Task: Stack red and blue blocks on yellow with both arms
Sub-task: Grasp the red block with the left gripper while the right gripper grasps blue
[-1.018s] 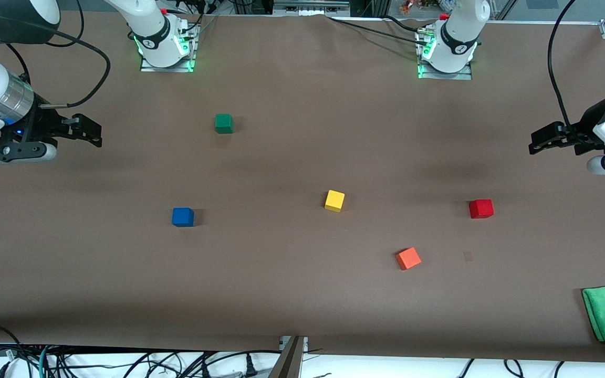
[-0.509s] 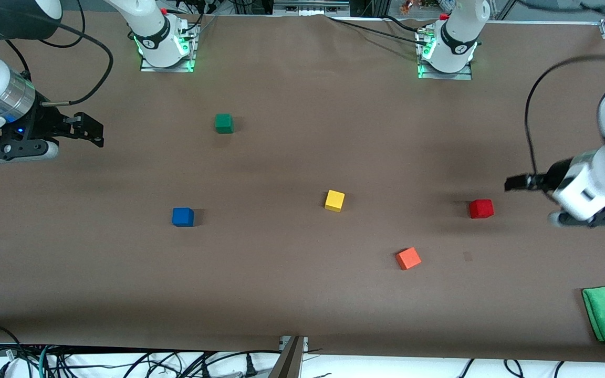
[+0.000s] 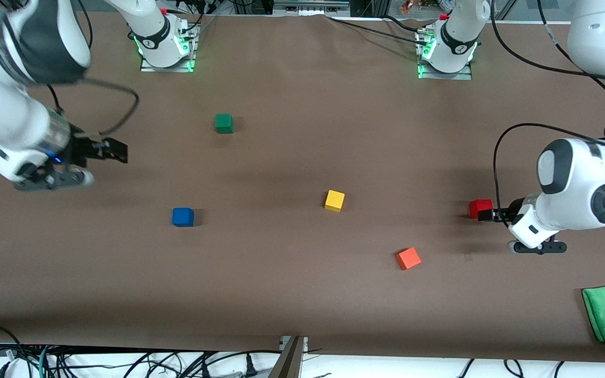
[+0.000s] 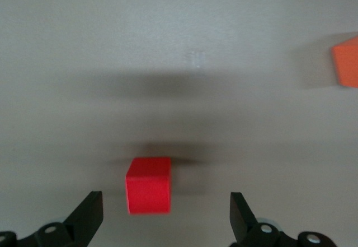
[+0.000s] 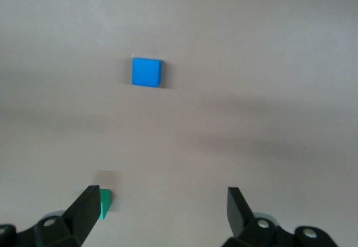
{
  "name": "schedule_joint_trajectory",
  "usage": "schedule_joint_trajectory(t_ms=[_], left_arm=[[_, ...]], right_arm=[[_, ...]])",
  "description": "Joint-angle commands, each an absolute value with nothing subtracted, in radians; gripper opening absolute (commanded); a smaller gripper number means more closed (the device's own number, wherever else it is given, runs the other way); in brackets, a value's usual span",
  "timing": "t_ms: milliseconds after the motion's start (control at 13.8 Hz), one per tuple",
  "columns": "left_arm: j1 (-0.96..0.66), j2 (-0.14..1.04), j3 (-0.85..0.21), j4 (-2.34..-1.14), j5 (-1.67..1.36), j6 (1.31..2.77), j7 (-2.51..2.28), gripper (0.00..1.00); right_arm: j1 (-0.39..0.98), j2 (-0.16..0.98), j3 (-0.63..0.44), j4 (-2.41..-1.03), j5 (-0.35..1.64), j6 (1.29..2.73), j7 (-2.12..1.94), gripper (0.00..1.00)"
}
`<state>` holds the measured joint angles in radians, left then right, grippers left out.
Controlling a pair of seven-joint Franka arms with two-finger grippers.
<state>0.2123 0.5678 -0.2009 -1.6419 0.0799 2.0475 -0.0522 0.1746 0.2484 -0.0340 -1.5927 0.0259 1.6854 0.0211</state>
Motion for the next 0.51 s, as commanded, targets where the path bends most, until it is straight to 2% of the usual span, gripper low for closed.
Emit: schedule_joint_trajectory(t_ms=[0,436], left_arm=[[0.245,0.537,-0.207,-1.759,0.101,2.158,-0.032,1.00],[0.270,0.537,-0.207,-1.885,0.126,2.296,-0.032,1.00]], right_arm=[[0.199,0.366,-0.032,-1.562,0.051,1.760,0.014,0.99],[0.221,0.629,-0.032,-1.557,0.101,2.106,0.005,0.99]])
